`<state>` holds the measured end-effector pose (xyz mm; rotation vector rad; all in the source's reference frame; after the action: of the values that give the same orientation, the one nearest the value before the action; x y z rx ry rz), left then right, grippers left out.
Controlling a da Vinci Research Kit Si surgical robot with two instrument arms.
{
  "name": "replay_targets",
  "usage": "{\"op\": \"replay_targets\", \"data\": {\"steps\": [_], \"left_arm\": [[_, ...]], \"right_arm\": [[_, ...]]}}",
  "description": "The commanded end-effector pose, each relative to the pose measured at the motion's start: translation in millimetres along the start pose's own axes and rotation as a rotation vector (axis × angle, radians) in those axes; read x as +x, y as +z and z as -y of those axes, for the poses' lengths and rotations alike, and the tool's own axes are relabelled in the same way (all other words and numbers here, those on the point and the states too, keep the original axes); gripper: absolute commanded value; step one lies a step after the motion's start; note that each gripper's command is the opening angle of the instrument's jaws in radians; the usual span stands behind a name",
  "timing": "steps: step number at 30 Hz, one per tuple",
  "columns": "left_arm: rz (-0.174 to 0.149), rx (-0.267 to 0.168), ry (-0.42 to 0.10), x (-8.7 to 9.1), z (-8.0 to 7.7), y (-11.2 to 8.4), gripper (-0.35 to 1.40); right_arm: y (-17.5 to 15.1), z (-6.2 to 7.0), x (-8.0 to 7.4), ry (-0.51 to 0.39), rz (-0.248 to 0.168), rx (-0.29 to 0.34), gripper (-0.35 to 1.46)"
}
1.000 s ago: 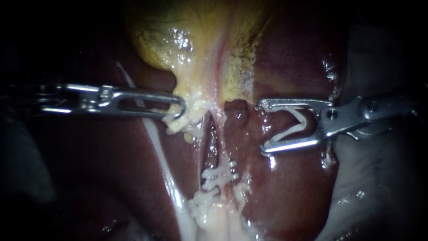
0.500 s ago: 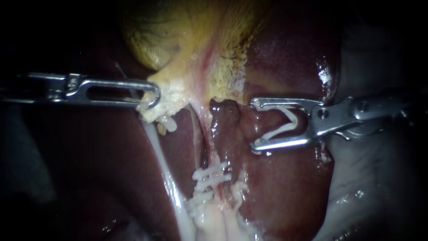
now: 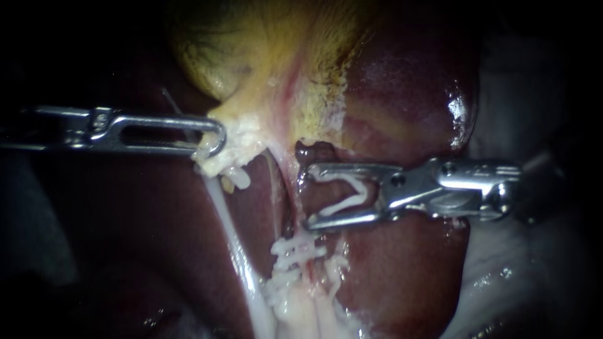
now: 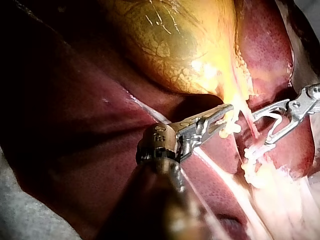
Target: Clipping third clip right tube
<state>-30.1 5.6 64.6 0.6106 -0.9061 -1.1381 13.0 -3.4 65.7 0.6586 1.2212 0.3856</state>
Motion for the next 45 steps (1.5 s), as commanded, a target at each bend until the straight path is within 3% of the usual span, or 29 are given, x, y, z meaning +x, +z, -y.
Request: {"op": "replay_targets", "data": {"steps": [1, 7, 18, 34, 43, 45], "left_arm": [[0.0, 0.0, 0.0, 0.0, 0.0, 0.0, -0.35], [0.0, 0.0, 0.0, 0.0, 0.1, 0.0, -0.35], [0.0, -0.001, 0.0, 0.0, 0.1, 0.0, -0.35], [0.0, 0.0, 0.0, 0.0, -0.1, 0.0, -0.35], [0.002, -0.003, 0.001, 0.1, 0.0, 0.1, -0.35], [0.002, -0.003, 0.001, 0.1, -0.1, 0.1, -0.35]], "right_arm": [[0.4, -0.1, 0.1, 0.019, 0.0, 0.004, 0.48], [2.5, -0.3, -0.4, 0.067, 0.003, 0.023, 0.47], [4.5, -0.3, -0.7, 0.171, -0.052, 0.105, 0.46], [1.1, -1.7, 5.2, 0.243, -0.258, 0.146, 0.45], [0.7, -2.3, 6.3, 0.258, -0.278, 0.136, 0.42], [0.5, -2.3, 6.4, 0.261, -0.281, 0.125, 0.32]]}}
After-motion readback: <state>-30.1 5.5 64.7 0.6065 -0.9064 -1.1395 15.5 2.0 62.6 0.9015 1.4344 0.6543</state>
